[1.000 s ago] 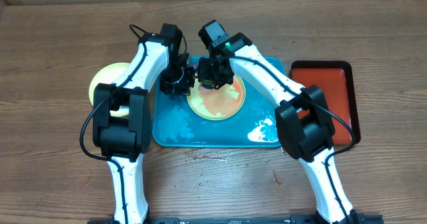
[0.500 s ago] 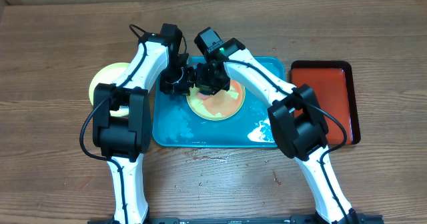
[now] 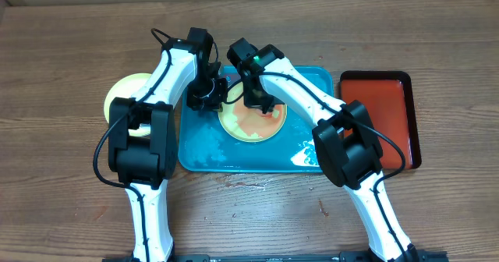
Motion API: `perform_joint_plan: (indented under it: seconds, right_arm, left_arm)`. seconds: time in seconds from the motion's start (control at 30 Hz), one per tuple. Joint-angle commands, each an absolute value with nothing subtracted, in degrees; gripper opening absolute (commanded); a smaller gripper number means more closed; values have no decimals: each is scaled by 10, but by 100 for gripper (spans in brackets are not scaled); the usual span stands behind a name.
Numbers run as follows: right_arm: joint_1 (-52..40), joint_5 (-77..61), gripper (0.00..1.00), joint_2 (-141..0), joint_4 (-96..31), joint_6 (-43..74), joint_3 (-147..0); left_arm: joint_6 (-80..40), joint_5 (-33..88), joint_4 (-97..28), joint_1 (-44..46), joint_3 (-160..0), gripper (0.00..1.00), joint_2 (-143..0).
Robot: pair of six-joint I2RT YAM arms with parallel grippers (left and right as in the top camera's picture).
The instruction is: Clean dirty plates on tray and stack at the side
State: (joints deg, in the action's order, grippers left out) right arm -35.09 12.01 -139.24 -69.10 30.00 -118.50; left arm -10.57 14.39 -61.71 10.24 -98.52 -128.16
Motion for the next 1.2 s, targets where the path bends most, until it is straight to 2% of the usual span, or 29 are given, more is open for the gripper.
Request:
perform_joint_plan:
  seconds: [0.0,0.2,0.43,0.67,1.17]
  right_arm:
    - [-340,271,4,-1406,-707,250,-1173]
    - [-348,310,4,-1404,-737,265,-1190]
    - [-342,168,4,-1349,-761,285,-1267]
    - [-295,72,4,-1268,-784,287,-1305]
    - [-186,67,4,-1243,-866,284,-1305]
  left_arm:
    - [-103,116,-619,93,-995,4,-1264]
    - [-103,116,-616,93,-995,4,-1264]
    - [-90,109,-614,93,-995,4,-1264]
    - [-58,98,-630,92,-995,4,-1253]
    - [-8,-88,-645,109,-995,4,-1071]
